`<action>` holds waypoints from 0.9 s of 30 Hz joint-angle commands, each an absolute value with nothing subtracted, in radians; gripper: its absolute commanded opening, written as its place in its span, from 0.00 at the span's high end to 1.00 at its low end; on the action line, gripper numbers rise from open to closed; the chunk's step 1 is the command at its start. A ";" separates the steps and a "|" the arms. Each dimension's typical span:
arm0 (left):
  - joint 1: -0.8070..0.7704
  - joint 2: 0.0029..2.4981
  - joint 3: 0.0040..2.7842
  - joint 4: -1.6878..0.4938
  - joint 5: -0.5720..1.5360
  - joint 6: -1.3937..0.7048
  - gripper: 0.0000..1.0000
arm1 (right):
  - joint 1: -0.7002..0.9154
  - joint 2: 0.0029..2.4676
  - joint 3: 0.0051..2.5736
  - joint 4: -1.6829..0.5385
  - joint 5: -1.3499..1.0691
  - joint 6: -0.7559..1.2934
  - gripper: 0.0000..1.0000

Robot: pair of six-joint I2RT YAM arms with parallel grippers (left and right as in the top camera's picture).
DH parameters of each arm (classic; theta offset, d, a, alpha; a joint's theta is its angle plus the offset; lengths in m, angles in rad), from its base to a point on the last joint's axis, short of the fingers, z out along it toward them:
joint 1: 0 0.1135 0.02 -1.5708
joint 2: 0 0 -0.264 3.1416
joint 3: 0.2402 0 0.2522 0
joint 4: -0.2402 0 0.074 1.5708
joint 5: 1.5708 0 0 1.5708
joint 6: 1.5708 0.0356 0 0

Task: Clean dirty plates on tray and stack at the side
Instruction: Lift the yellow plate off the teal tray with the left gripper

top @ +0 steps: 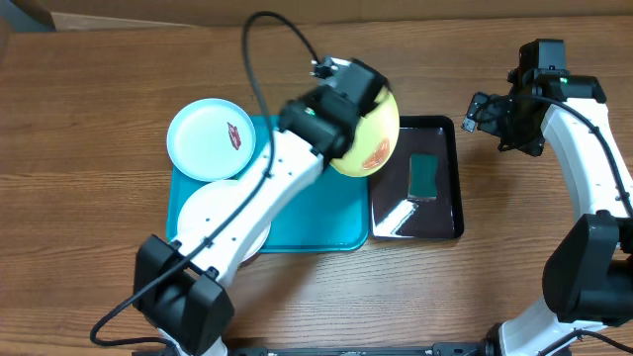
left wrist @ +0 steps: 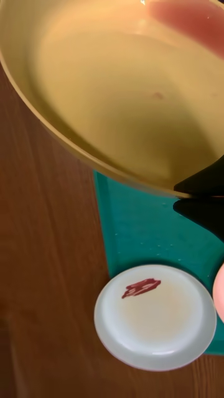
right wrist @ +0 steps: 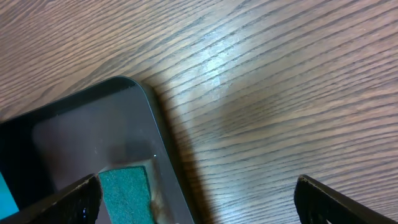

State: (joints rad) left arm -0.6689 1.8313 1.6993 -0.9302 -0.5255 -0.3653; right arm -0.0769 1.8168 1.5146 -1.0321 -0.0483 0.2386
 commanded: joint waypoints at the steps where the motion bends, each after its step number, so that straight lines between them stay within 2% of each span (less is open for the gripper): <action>1: -0.740 1.829 1.724 -0.922 -0.730 -0.354 0.96 | -0.076 1.813 1.520 -1.026 -0.053 0.242 0.00; 7: -0.876 1.830 1.724 -0.921 -0.955 -0.329 0.96 | -0.076 1.813 1.520 -1.026 -0.053 0.242 0.00; 17: -0.994 1.830 1.724 -0.922 -1.174 -0.283 0.96 | -0.076 1.813 1.520 -1.026 -0.053 0.242 0.00; 27: -1.037 1.830 1.724 -0.909 -1.231 -0.284 0.96 | -0.076 1.813 1.520 -1.026 -0.053 0.242 0.00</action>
State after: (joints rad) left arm -1.0317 1.8313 1.6997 -0.9188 -1.1721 -0.2840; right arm -0.0769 1.8168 1.5146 -1.0317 -0.0483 0.2390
